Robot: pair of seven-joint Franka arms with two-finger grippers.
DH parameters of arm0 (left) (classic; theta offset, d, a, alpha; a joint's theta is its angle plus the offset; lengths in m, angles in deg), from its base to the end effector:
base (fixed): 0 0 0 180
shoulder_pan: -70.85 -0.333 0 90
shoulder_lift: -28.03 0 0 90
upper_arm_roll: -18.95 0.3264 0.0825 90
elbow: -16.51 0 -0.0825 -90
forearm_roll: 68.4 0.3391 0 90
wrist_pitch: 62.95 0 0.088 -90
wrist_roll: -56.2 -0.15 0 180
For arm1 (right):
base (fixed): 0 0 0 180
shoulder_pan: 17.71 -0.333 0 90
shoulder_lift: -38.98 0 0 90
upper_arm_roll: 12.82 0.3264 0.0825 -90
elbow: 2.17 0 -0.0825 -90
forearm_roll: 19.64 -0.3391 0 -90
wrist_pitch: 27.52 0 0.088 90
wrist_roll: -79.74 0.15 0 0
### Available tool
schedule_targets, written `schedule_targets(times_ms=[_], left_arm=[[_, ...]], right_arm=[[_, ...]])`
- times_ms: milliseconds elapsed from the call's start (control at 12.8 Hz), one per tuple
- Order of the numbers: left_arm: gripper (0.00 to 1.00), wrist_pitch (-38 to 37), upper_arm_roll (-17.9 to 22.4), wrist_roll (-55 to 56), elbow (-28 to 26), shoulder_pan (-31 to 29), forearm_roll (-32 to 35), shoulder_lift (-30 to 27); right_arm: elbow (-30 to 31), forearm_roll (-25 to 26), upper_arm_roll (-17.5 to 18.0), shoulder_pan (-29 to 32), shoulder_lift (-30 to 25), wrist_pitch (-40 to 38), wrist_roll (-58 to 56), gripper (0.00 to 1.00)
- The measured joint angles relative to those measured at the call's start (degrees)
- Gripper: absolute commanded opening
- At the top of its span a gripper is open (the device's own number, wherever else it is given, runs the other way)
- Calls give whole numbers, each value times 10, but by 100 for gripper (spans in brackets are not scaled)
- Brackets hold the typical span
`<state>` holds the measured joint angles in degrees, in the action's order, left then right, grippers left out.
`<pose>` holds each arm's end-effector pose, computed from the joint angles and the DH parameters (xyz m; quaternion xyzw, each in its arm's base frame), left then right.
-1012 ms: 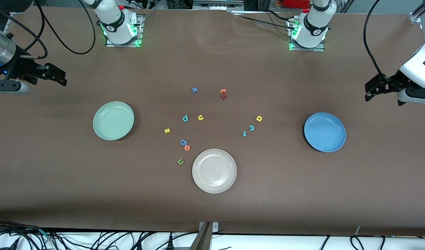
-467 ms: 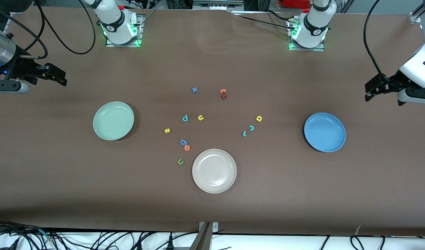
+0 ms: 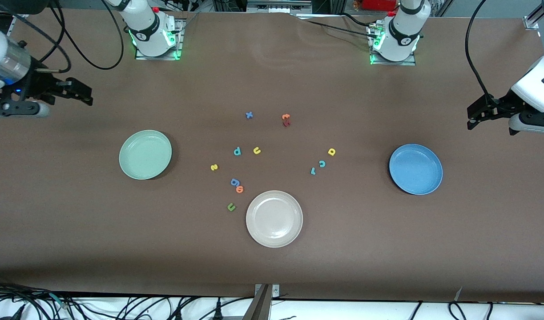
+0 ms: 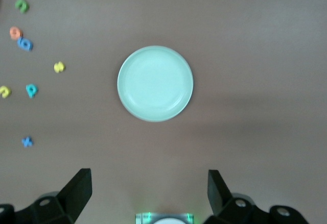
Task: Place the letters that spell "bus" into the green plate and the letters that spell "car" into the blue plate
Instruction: 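Reach the right gripper to the yellow 2 and grasp it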
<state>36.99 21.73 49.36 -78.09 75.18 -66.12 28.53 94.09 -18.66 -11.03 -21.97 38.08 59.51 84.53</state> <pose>0.5307 -0.0092 0.5688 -0.9960 0.0757 -0.0413 0.0219 0.4856 0.0489 0.5500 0.9973 0.0111 -0.0715 0.0156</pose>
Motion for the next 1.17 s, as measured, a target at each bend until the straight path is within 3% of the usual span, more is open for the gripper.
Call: schedule_targets(times_ms=[389,700,1167], left_arm=[[100,0,0,0,0,0,0,0],[100,0,0,0,1,0,0,0],[100,0,0,0,1,0,0,0]], right_arm=[[3,-1,22,-47,45,5,39,100],[4,-1,24,-115,103,86,184,100],[24,-1,25,-158,232,224,265,99]])
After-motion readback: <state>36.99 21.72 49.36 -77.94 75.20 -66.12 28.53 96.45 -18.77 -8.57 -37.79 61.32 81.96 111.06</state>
